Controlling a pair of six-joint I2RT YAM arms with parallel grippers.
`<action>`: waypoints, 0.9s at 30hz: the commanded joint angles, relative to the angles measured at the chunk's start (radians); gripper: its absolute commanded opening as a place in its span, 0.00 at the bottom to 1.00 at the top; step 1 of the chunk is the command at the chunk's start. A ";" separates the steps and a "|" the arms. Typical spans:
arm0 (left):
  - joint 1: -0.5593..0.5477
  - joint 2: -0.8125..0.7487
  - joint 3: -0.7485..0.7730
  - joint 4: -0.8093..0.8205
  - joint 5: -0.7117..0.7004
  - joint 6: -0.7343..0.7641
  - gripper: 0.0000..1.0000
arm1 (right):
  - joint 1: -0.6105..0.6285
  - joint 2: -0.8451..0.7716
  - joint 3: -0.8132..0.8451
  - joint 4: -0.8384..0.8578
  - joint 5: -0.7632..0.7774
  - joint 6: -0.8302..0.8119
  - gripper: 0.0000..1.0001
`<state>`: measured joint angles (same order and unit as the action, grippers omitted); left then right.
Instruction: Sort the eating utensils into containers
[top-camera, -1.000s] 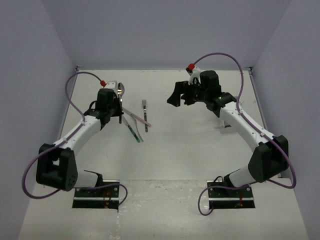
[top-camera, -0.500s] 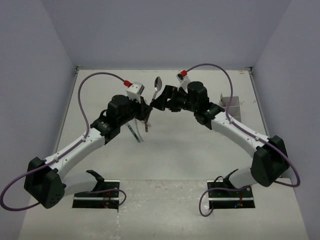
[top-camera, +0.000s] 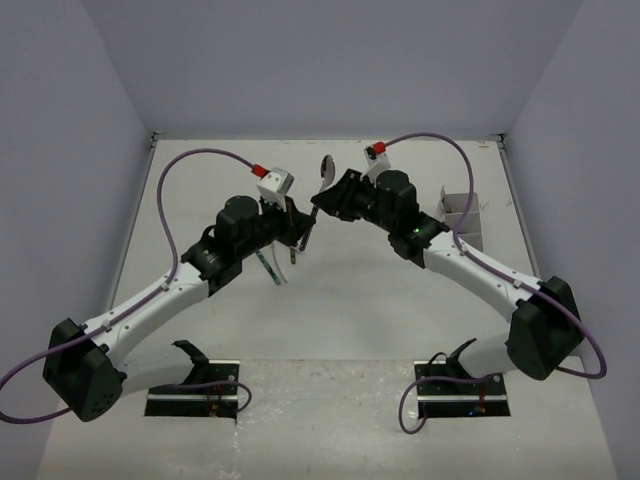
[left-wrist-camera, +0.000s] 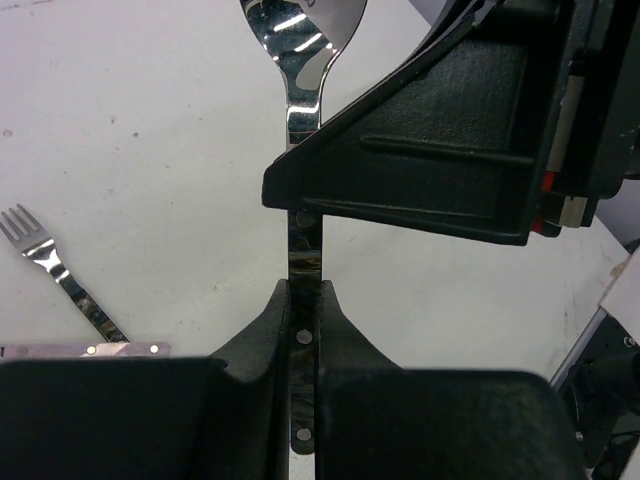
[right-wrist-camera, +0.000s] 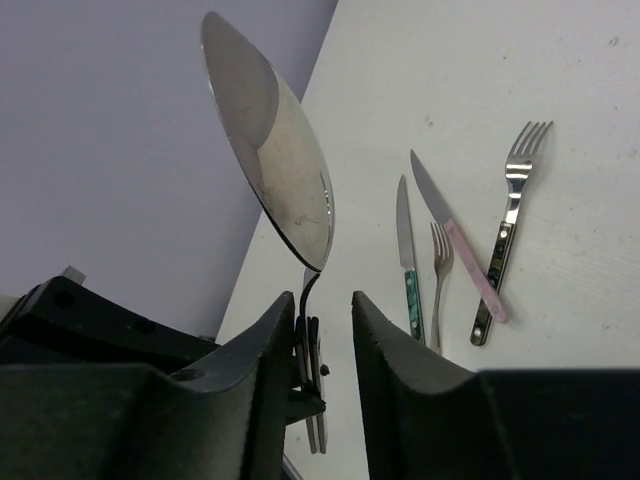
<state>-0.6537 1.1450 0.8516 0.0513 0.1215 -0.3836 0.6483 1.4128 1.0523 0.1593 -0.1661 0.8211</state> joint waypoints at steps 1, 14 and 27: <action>-0.011 -0.031 -0.008 0.078 -0.014 -0.020 0.00 | 0.019 -0.015 -0.008 0.059 0.043 -0.007 0.29; -0.014 -0.028 0.006 0.072 -0.074 -0.031 1.00 | 0.025 -0.087 -0.008 0.052 0.096 -0.381 0.00; -0.012 -0.200 -0.056 -0.229 -0.432 -0.162 1.00 | -0.452 -0.322 0.042 -0.065 -0.601 -1.370 0.00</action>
<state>-0.6643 0.9573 0.7952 -0.0502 -0.1413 -0.4614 0.2241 1.1423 1.0267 0.1768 -0.5419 -0.2100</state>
